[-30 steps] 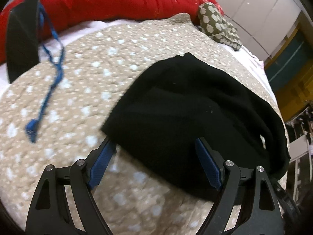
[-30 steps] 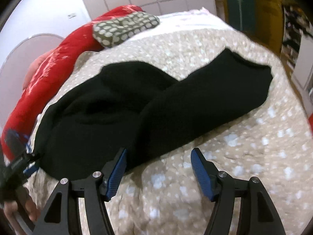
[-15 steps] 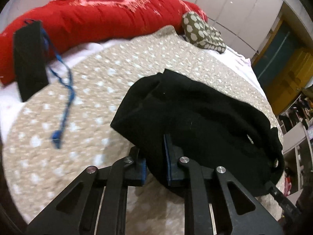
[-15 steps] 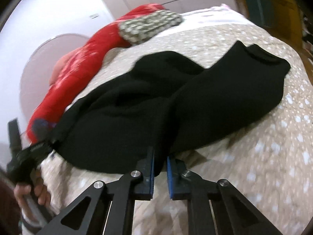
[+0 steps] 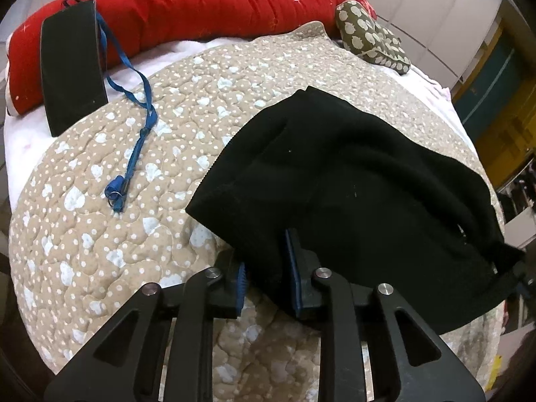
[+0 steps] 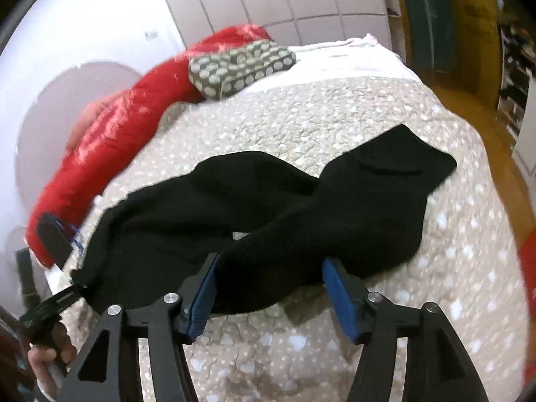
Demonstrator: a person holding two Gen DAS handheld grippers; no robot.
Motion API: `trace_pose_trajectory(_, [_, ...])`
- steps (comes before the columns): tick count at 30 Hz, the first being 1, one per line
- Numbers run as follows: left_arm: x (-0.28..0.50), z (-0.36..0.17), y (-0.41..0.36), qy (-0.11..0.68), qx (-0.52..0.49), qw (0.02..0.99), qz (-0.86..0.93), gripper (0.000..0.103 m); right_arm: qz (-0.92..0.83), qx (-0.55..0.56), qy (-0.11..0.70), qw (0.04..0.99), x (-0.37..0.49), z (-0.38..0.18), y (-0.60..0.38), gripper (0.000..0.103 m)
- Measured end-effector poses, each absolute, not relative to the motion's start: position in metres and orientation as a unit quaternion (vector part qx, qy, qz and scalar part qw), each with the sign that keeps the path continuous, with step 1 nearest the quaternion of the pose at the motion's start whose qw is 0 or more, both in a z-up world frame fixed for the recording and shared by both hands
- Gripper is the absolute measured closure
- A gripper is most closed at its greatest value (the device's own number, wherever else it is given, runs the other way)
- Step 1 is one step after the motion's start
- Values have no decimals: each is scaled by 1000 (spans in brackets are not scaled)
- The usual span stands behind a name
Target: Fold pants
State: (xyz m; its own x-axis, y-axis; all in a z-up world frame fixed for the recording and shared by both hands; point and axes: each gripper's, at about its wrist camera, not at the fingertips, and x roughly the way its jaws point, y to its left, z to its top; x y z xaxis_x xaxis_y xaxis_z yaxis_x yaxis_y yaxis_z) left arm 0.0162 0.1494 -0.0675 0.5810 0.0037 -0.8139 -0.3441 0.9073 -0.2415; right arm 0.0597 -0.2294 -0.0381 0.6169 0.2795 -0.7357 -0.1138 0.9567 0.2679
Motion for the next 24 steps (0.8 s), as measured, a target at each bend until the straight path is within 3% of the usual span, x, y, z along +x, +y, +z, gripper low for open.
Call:
trace_pose_trajectory(6, [21, -71, 154, 453, -191, 866, 90, 83, 205, 163, 437, 861, 44, -12, -264, 44])
trace_pose_trajectory(10, [19, -70, 149, 449, -181, 870, 99, 82, 74, 110, 391, 911, 60, 2, -279, 42])
trace_pose_trajectory(16, [21, -70, 147, 453, -175, 868, 103, 82, 46, 91, 473, 875, 128, -55, -248, 42])
trace_pose_trajectory(19, [22, -70, 146, 453, -170, 868, 107, 82, 16, 27, 487, 873, 149, -72, -228, 43])
trace_pose_trajectory(20, [22, -69, 145, 453, -169, 869, 108, 82, 9, 8, 488, 873, 152, -77, -228, 53])
trace_pose_trajectory(21, [22, -70, 145, 453, -169, 869, 108, 82, 8, -5, 488, 873, 155, -83, -231, 77])
trace_pose_trajectory(23, [22, -70, 146, 454, -174, 868, 105, 82, 20, 31, 487, 872, 149, -81, -253, 92])
trace_pose_trajectory(24, [22, -70, 147, 454, -177, 867, 103, 82, 26, 46, 481, 875, 145, -73, -263, 94])
